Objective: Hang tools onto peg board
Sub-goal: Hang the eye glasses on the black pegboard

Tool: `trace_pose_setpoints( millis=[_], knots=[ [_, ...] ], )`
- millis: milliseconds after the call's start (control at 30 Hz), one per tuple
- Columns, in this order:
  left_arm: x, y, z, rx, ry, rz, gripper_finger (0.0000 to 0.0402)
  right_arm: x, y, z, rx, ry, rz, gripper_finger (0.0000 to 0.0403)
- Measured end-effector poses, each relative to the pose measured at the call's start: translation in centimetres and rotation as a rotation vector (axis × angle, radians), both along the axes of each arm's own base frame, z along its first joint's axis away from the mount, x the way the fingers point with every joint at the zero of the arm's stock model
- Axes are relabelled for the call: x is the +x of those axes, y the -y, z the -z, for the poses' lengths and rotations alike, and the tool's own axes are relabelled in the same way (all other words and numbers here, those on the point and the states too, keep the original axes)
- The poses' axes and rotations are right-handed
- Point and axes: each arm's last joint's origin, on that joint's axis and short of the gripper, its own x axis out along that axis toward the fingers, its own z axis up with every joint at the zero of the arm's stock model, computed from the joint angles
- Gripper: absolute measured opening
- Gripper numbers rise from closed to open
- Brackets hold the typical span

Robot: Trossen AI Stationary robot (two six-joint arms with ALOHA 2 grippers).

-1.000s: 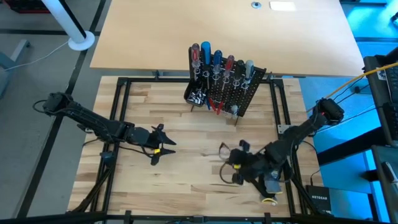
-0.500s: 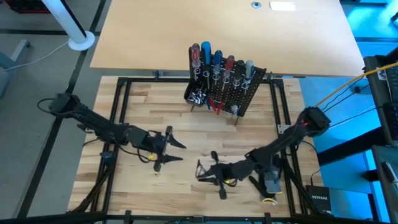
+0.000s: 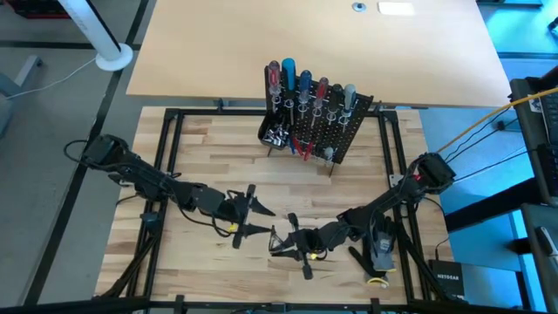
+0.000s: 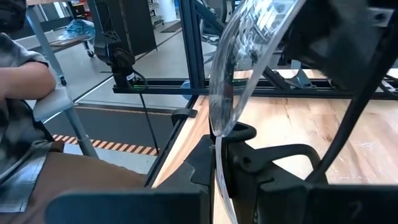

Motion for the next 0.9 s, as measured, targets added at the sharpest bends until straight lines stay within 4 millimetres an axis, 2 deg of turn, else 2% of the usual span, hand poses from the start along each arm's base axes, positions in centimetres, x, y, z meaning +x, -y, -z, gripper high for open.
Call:
trace_pose_setpoints(
  millis=[267,500,900],
  knots=[
    [-0.09,0.82,0.37,-0.005,-0.011,0.100,0.0205,0.02,0.08,0.02,-0.005,0.000,0.033,0.0030],
    [0.05,0.42,0.13,0.012,0.017,0.012,0.0205,0.03,0.13,0.03,-0.007,0.000,0.044,0.0030],
    [0.55,0.96,0.97,0.035,0.038,0.020,0.0205,0.48,0.24,-0.08,0.000,0.010,0.052,0.0030]
  ],
)
